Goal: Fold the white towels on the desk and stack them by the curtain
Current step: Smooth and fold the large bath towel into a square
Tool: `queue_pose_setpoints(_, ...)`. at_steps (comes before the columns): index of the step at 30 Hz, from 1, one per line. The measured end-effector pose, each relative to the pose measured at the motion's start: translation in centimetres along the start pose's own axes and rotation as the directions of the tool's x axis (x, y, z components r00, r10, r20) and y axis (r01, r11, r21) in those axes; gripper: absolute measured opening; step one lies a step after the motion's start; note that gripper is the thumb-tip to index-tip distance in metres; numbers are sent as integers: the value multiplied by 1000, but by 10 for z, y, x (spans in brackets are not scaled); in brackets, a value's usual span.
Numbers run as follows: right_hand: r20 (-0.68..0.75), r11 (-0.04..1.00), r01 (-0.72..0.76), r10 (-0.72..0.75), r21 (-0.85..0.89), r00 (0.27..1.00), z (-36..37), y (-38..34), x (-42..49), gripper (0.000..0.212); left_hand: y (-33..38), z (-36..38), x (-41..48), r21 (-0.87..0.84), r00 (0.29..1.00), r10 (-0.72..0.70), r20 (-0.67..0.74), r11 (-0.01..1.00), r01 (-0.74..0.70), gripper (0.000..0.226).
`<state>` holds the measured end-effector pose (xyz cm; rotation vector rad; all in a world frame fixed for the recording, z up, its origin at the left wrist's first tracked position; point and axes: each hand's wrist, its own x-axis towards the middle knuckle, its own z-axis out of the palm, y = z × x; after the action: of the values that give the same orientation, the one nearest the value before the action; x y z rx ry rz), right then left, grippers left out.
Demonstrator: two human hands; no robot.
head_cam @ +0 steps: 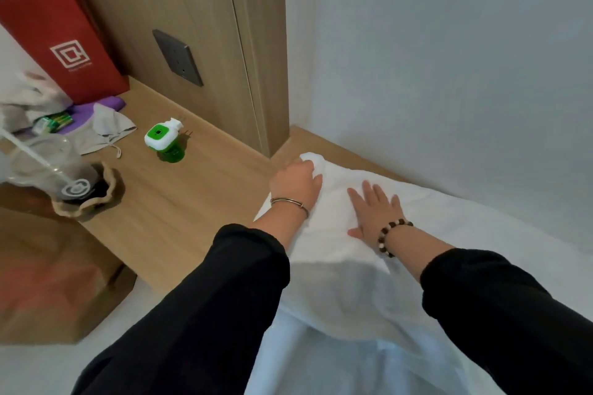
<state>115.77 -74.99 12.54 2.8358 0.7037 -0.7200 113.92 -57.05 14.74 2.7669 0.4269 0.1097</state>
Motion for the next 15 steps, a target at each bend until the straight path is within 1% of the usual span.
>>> queue_pose_setpoints(1,51,1000,5,-5,-2,999,1,3,6,92,6,1,5,65,1000,12,17,998,-13,32)
queue_pose_setpoints(3,114,999,-7,3,38,993,0,7,14,97,14,3,15,129,998,-27,57,991,19,34)
queue_pose_setpoints(4,136,998,-20,12,60,991,0,7,16,99,17,4,21,117,995,-69,72,991,60,30)
queue_pose_setpoints(5,158,997,-31,19,72,987,1,7,18,100,18,4,26,68,993,-86,75,994,81,23)
queue_pose_setpoints(6,179,996,-38,24,76,984,0,7,19,101,17,2,29,-38,990,-116,85,992,120,15)
queue_pose_setpoints(7,194,996,-42,26,78,981,0,6,19,101,14,1,31,-158,981,-166,101,971,180,13)
queue_pose_setpoints(8,202,996,-42,25,82,979,0,6,19,101,9,-1,33,-308,970,-223,93,920,242,19)
queue_pose_setpoints(9,208,995,-41,22,87,978,0,6,19,101,0,-4,35,-448,951,-302,65,843,298,26)
queue_pose_setpoints(10,216,995,-38,17,93,976,-1,6,20,101,-15,-9,37,-562,896,-440,57,728,393,31)
queue_pose_setpoints(11,225,995,-36,13,97,974,-1,7,20,100,-29,-17,39,-657,816,-567,114,573,490,32)
queue_pose_setpoints(12,233,994,-36,12,100,972,-1,7,20,100,-48,-22,41,-688,736,-648,195,444,574,27)
queue_pose_setpoints(13,239,994,-39,13,104,971,-1,7,21,100,-64,-26,41,-663,665,-690,286,359,657,22)
queue_pose_setpoints(15,248,994,-42,15,105,969,-3,5,19,99,-88,-28,36,-594,534,-764,363,252,764,26)
